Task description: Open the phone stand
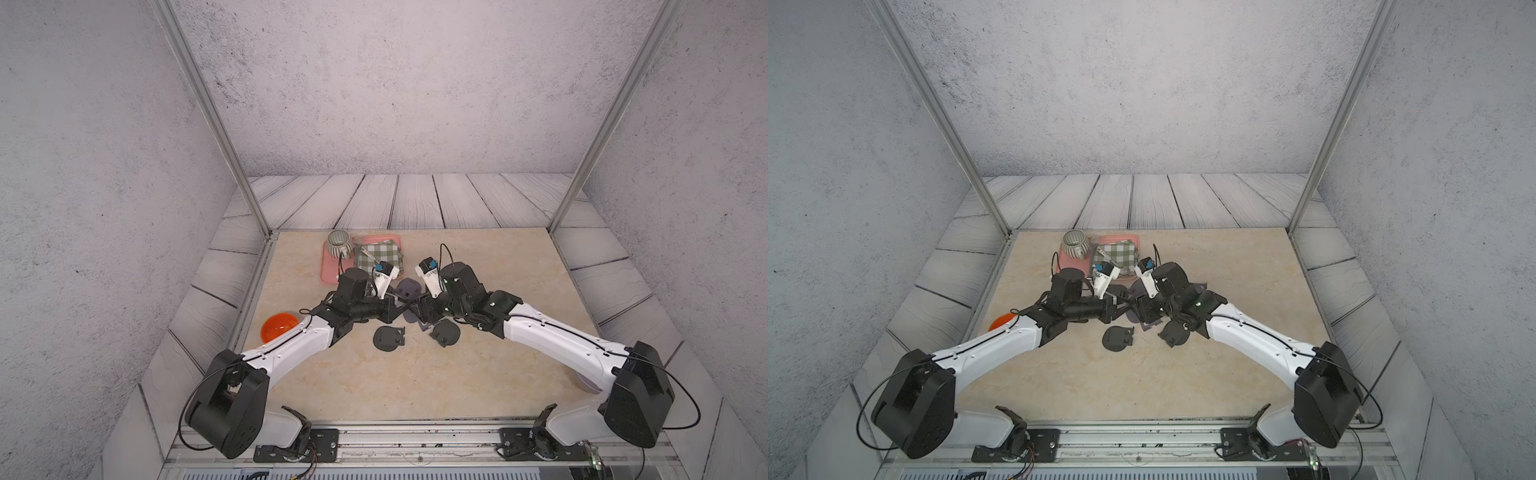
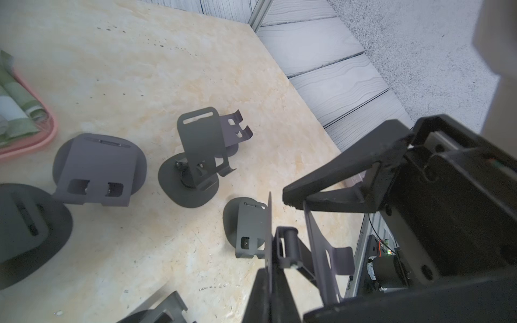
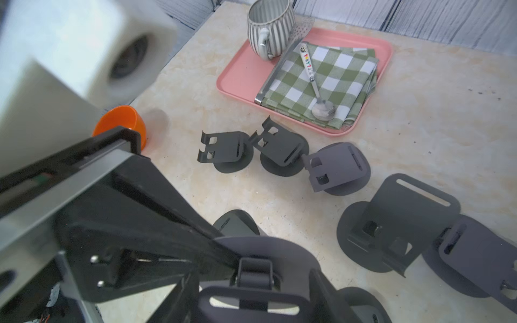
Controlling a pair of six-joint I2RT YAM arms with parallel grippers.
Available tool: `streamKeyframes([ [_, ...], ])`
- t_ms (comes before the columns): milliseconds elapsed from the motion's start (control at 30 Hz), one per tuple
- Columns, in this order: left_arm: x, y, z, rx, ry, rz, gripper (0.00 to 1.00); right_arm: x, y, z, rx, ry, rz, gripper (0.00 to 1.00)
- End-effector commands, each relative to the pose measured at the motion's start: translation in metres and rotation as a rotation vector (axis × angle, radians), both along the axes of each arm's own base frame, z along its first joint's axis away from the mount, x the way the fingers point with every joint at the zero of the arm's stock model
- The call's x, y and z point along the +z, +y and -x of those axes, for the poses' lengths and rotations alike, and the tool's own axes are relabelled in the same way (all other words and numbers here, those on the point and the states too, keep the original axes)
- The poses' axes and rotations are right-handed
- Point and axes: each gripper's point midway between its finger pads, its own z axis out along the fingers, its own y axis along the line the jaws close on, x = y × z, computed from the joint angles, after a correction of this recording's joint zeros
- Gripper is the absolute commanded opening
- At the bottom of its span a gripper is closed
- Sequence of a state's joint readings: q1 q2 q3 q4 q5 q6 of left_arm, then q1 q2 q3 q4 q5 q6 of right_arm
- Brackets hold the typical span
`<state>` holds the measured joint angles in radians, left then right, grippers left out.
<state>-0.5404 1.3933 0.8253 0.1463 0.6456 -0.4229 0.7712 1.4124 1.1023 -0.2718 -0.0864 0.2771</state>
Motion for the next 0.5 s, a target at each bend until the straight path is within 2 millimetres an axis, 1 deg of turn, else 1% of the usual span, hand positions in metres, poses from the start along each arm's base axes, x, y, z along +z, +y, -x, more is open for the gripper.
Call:
streamKeyframes([
  [0,-0.039,0.041,-0.033,0.222,0.11,-0.123,0.0,0.021,-0.024,0.001,-0.073,-0.06,0.011,0.54],
  [133,-0.044,0.049,-0.043,0.257,0.146,-0.117,0.0,0.03,-0.031,0.006,-0.081,-0.086,0.003,0.53],
  [300,-0.045,0.054,-0.053,0.28,0.17,-0.103,0.0,0.035,-0.037,0.012,-0.085,-0.103,0.001,0.53],
  [467,-0.047,0.058,-0.059,0.296,0.186,-0.102,0.0,0.04,-0.043,0.017,-0.086,-0.114,0.003,0.54],
])
